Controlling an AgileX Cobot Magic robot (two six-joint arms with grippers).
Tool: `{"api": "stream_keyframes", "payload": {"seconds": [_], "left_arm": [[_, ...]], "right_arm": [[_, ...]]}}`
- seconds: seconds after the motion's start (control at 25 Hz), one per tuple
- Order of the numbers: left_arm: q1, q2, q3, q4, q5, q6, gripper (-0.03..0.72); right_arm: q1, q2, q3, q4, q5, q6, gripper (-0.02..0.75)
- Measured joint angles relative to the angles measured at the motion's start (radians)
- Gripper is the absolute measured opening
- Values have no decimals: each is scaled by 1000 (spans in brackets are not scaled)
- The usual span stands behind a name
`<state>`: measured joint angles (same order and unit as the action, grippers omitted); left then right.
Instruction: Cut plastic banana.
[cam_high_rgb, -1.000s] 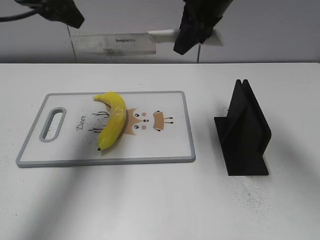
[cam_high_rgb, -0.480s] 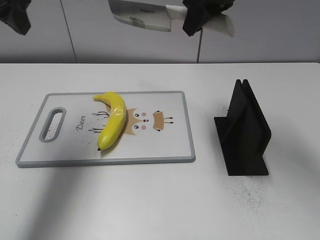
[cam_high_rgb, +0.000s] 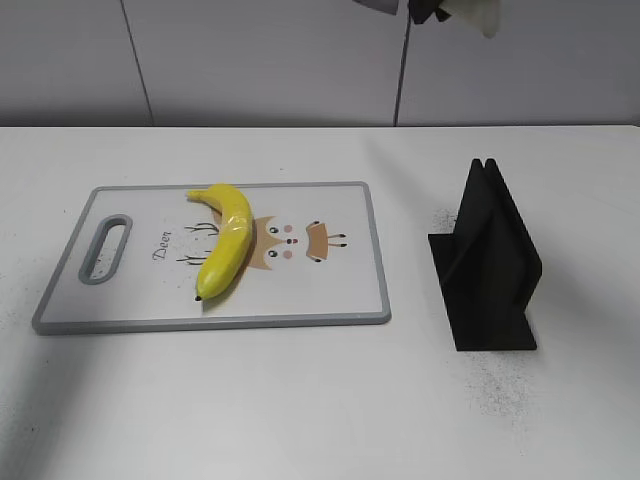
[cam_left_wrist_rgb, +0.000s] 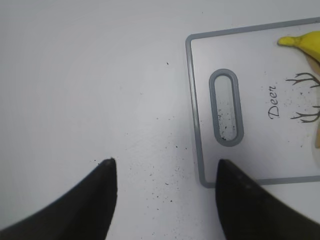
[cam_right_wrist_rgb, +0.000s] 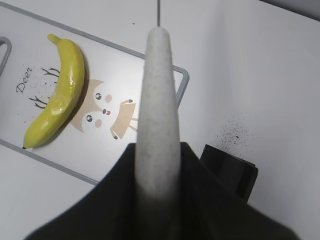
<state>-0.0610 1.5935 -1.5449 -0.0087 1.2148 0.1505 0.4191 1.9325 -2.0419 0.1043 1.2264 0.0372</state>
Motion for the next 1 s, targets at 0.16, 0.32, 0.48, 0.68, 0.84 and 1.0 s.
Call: {"api": "stream_keyframes", "payload": {"seconds": [0.16,0.32,0.48,0.68,0.84,1.0], "left_arm": [[5,-76,54,-10,2,5,595],[5,-176,119,-10,3,7,602],[5,-272,192,-10,3,7,602],[5,-387,329,9,2,7,602],[5,-497,452,9,4,7,597],[5,-620,571,9,5,7,593]], "right_arm": [[-1,-35,37,-33,0,55,159],[-1,-70,102,-81,1,76,159],[-6,-96,128,-133,2,103,159],[-12,-147,170,-151,2,139,159],[-13,-207,250,-173,2,175,159],[-13,-261,365,-175,1,203,159]]}}
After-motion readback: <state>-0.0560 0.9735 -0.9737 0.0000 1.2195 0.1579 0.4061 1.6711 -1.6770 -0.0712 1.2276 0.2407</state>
